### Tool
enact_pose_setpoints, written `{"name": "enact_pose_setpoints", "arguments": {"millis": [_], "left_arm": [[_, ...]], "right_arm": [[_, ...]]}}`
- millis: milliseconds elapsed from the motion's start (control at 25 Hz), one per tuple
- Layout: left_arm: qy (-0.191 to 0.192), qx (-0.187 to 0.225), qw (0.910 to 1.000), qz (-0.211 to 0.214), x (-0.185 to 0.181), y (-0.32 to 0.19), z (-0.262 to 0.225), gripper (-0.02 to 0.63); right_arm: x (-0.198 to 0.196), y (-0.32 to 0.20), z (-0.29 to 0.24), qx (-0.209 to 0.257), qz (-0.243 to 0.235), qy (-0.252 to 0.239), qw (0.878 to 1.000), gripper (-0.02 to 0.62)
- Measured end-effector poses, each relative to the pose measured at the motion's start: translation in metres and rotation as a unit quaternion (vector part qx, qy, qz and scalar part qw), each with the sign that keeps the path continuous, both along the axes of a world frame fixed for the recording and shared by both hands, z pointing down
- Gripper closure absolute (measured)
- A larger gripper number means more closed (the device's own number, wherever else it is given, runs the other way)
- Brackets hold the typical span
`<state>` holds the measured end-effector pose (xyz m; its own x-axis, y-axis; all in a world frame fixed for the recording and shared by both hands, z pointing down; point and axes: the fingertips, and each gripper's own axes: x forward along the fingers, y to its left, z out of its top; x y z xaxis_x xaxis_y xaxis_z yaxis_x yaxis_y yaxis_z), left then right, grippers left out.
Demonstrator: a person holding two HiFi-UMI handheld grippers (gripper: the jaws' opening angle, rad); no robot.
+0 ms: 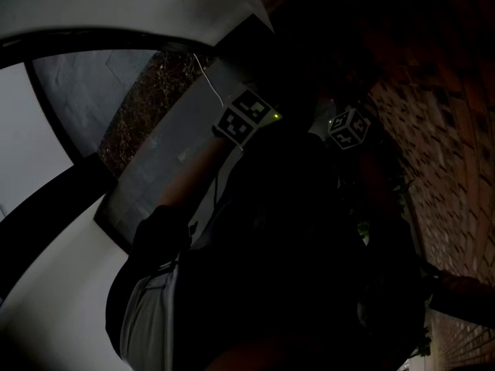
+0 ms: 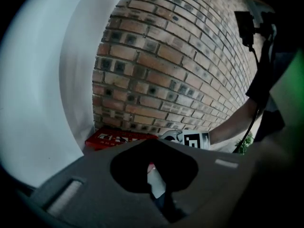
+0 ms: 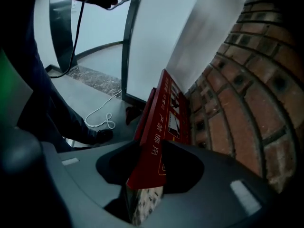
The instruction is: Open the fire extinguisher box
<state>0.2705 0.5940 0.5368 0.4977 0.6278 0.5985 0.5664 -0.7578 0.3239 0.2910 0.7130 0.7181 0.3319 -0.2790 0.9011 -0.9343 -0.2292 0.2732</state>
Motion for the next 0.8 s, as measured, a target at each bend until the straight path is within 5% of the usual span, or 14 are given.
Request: {"name": "enact_pose_setpoints", "arguments": {"millis": [200, 440, 800], "left_arm": [[0.008, 0.001, 0.9999, 0.014, 0.008, 0.008, -0.008, 0.607], [0.018, 0.006, 0.9997, 0.018, 0.012, 0.007, -0.021, 0.607], [0.018, 0.012, 0.9996, 0.016, 0.007, 0.004, -0.022, 0.607]], "right_arm": [[0.021, 0.011, -0.031, 0.008, 0.012, 0.045, 0.999, 0.453], [0.045, 0.027, -0.059, 0.015, 0.037, 0.099, 0.994, 0.548], [0.047, 0.028, -0.059, 0.022, 0.036, 0.102, 0.994, 0.549]]}}
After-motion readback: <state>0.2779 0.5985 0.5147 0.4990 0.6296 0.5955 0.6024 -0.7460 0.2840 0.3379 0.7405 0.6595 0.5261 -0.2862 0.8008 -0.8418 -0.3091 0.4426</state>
